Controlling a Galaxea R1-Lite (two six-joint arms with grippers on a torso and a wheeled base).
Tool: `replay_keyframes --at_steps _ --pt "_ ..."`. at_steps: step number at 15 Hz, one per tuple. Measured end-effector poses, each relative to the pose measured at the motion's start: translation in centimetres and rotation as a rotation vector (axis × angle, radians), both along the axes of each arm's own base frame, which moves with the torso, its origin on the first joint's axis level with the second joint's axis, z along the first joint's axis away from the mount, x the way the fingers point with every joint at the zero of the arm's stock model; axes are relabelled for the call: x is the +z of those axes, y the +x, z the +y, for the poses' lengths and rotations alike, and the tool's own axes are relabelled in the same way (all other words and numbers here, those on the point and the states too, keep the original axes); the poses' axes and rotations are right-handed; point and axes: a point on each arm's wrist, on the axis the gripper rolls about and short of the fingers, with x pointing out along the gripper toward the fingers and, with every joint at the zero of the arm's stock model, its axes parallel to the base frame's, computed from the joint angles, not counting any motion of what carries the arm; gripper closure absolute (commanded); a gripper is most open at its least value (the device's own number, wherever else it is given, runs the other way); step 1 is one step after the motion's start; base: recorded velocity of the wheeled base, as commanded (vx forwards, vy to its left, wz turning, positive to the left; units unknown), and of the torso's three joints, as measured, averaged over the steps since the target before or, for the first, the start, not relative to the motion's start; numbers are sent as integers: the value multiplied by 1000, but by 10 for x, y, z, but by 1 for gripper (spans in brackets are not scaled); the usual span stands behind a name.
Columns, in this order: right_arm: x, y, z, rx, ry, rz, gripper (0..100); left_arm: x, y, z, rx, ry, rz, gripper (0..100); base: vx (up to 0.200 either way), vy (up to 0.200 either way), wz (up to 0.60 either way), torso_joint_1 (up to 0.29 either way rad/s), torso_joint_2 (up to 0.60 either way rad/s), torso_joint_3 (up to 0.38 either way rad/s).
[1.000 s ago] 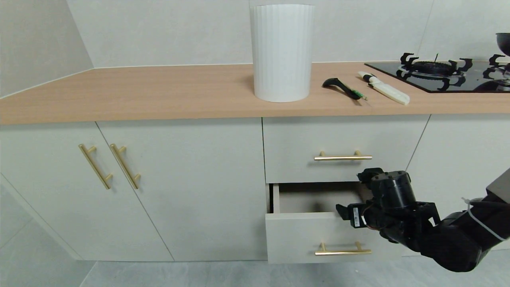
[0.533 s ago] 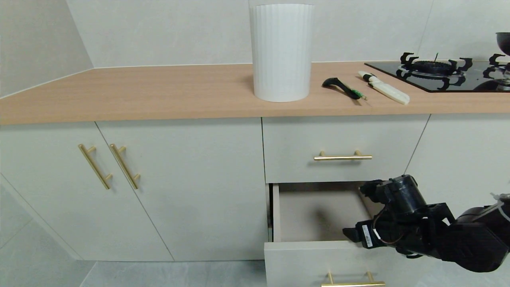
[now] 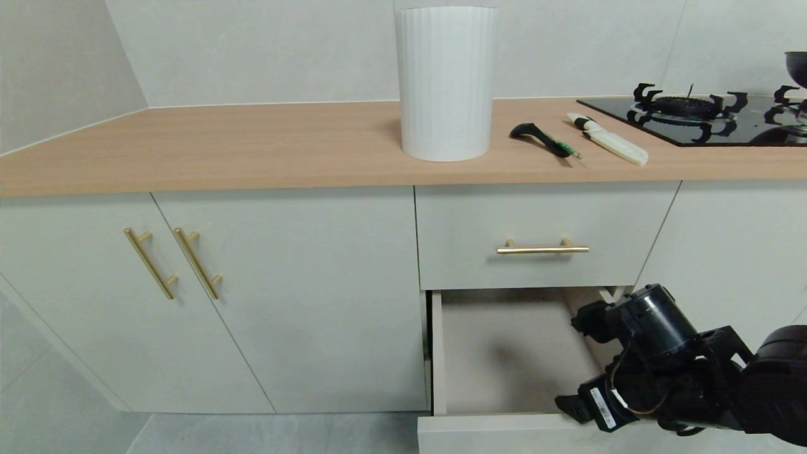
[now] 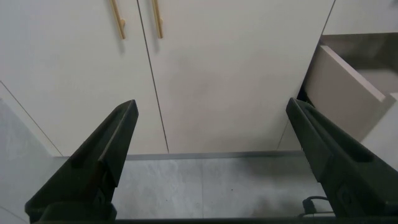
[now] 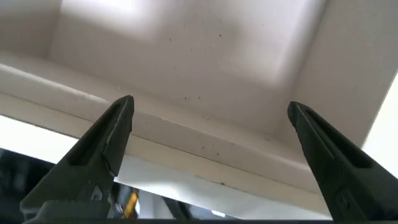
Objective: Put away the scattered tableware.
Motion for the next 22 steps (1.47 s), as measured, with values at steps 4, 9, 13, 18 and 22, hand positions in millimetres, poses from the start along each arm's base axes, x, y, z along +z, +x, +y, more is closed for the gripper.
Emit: replay_keyframes --at_steps 4,9,13,18,22 --pt "1 -18 -4 81 -94 86 0 0 0 0 0 0 0 0 0 0 0 0 0 0" --pt "5 -39 -7 170 -182 173 0 0 0 0 0 0 0 0 0 0 0 0 0 0" --pt "6 -43 -5 190 -192 179 0 0 0 0 0 0 0 0 0 0 0 0 0 0" --pt "29 -23 8 -31 14 85 0 0 0 0 0 0 0 0 0 0 0 0 0 0" --pt "45 -1 9 -107 136 -41 0 0 0 0 0 0 0 0 0 0 0 0 0 0"
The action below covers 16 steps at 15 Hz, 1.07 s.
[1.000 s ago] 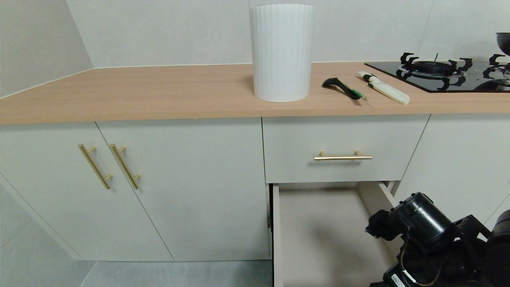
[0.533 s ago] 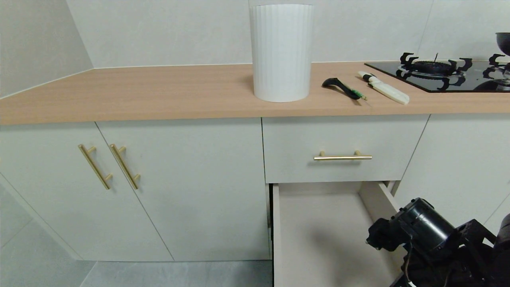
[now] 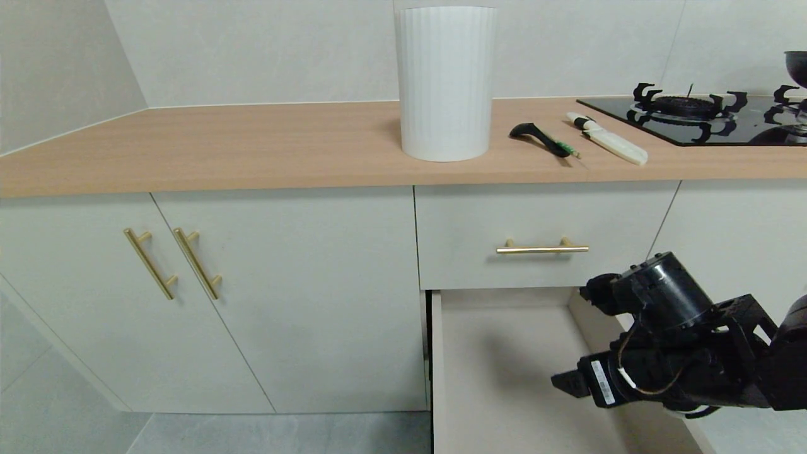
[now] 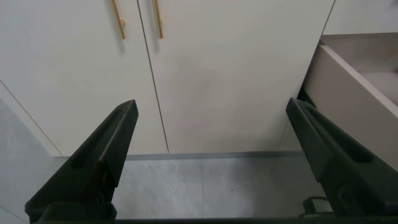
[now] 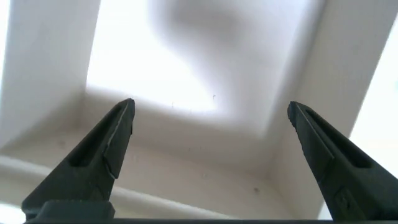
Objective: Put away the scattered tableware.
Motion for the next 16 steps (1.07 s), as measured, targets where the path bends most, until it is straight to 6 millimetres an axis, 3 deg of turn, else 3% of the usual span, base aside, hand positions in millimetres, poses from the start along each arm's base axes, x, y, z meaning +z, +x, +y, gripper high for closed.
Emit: replay_keyframes --at_steps 6,10,16 --pt "-1 4 -3 -17 10 -24 0 0 0 0 0 0 0 0 0 0 0 6 -17 -13" --pt "-3 4 -3 -15 5 -19 0 0 0 0 0 0 0 0 0 0 0 90 -262 -271" --pt "-4 4 -3 -18 1 -16 0 0 0 0 0 0 0 0 0 0 0 145 -505 -301"
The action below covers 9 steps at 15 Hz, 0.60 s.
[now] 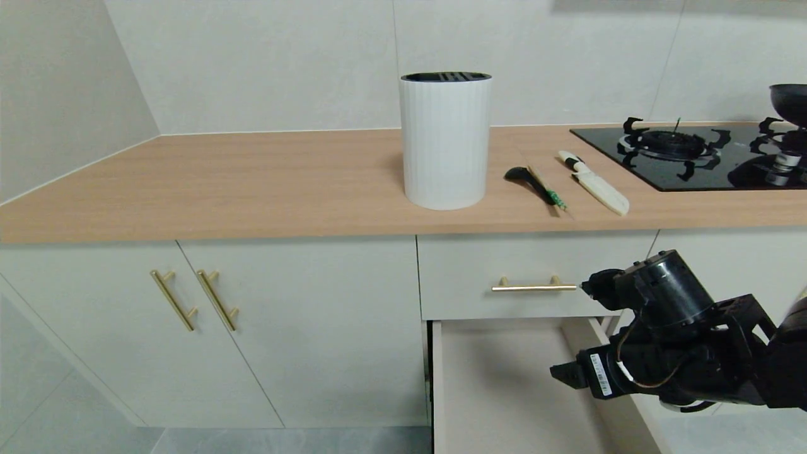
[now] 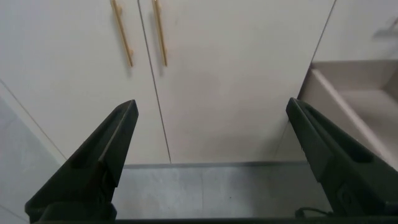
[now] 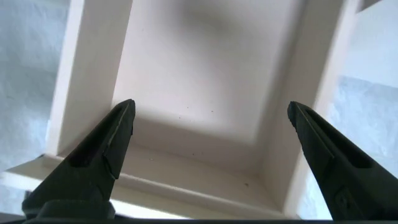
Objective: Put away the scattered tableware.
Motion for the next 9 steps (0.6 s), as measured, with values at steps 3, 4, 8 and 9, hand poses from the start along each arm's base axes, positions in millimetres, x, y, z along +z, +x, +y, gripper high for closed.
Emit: replay_keyframes --at_steps 3,4,8,9 --pt "0 0 0 2 0 1 0 0 0 0 0 0 0 0 0 0 0 180 -461 -284" --pt "0 0 0 0 0 2 0 0 0 0 0 0 0 0 0 0 0 178 -466 -290" --pt "0 0 0 -2 -4 -2 0 0 0 0 0 0 0 0 0 0 0 182 -434 -258" --pt "0 0 0 -2 -5 -2 0 0 0 0 0 0 0 0 0 0 0 71 -183 -95"
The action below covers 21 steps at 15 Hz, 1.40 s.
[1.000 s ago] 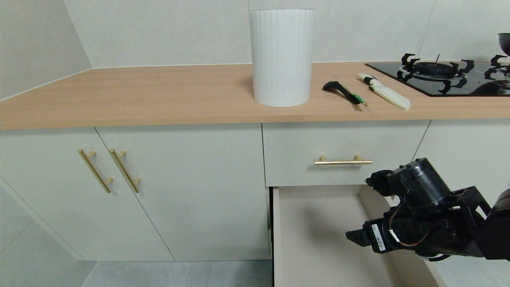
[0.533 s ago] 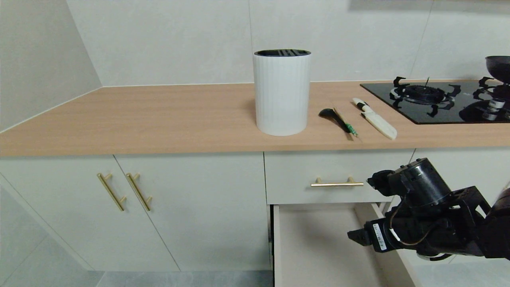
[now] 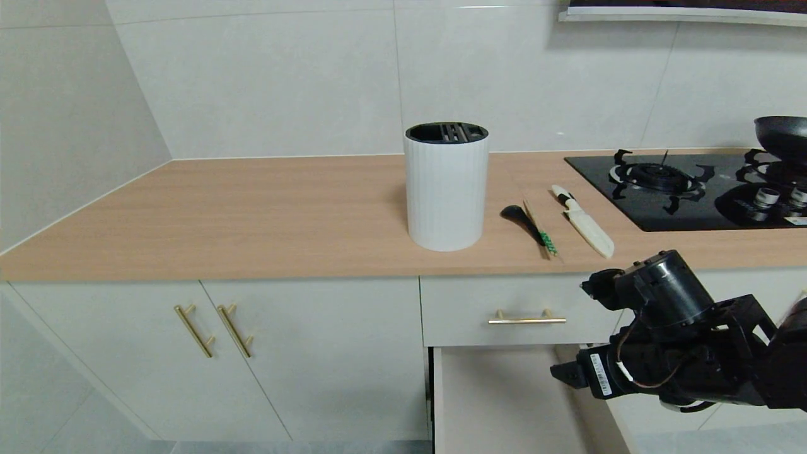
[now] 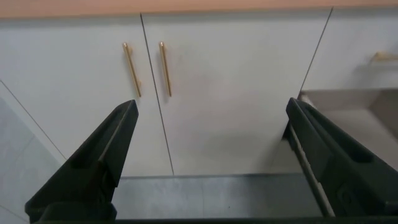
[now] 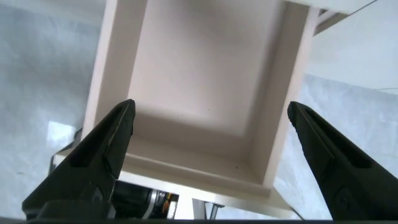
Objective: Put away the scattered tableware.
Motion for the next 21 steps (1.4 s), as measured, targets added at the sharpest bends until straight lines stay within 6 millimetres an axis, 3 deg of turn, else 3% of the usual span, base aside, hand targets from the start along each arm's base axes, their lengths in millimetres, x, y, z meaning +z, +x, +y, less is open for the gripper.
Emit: replay_keyframes --at_steps 2,4,6,9,11,14,21 --pt "2 0 0 7 -2 -8 0 0 0 0 0 0 0 0 0 0 0 44 -80 -51" --pt "18 5 2 23 -2 -72 0 0 0 0 0 0 0 0 0 0 0 0 0 0" --pt "42 15 2 15 19 -143 0 0 0 0 0 0 0 0 0 0 0 0 0 0" --pt "94 36 1 -13 82 -261 0 0 0 0 0 0 0 0 0 0 0 0 0 0" --pt "109 48 -1 -35 111 -309 0 0 0 0 0 0 0 0 0 0 0 0 0 0" --pt "103 68 3 -51 136 -356 0 0 0 0 0 0 0 0 0 0 0 0 0 0" --pt "58 119 8 -150 93 -387 0 0 0 0 0 0 0 0 0 0 0 0 0 0"
